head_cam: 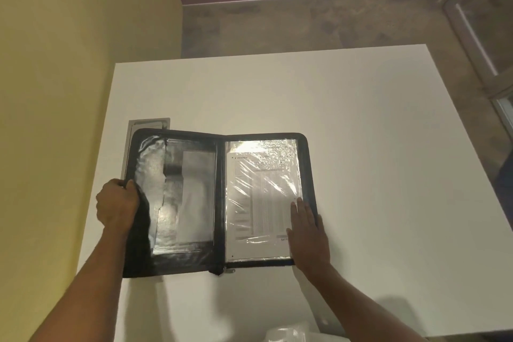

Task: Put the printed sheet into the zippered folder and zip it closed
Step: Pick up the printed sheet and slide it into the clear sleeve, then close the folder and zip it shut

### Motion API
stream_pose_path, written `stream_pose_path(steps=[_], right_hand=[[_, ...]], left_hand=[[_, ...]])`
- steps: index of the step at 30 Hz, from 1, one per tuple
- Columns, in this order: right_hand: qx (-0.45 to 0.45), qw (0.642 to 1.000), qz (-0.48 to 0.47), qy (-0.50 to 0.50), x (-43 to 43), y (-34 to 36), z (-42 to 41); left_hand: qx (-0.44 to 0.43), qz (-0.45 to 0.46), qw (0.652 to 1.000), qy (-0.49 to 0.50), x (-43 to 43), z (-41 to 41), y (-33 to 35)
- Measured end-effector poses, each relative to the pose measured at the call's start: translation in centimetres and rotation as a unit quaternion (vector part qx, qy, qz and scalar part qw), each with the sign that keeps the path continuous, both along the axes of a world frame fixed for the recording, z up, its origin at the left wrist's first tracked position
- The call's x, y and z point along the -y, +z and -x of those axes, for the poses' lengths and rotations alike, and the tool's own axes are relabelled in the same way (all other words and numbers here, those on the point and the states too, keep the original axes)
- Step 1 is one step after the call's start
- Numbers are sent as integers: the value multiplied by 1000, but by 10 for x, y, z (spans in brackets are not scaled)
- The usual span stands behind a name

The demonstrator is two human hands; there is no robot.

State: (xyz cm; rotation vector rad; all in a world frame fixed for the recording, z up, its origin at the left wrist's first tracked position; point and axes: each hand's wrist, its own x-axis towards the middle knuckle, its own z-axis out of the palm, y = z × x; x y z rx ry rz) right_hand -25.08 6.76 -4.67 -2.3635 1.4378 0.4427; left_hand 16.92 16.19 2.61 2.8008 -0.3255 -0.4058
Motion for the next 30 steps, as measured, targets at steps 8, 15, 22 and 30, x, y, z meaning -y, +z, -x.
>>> stream_pose_path(steps=[8, 15, 22, 30], right_hand=[[-30, 998, 39, 27, 7, 21, 22], [306, 952, 14, -8, -33, 138, -60], [374, 925, -51, -31, -58, 220, -88], [356, 915, -38, -187, -21, 186, -32]], left_hand=[[13, 72, 997, -36, -5, 50, 62], [20, 143, 976, -166, 23, 121, 124], [-85, 207, 945, -239, 67, 182, 142], [-209, 283, 887, -300, 67, 241, 83]])
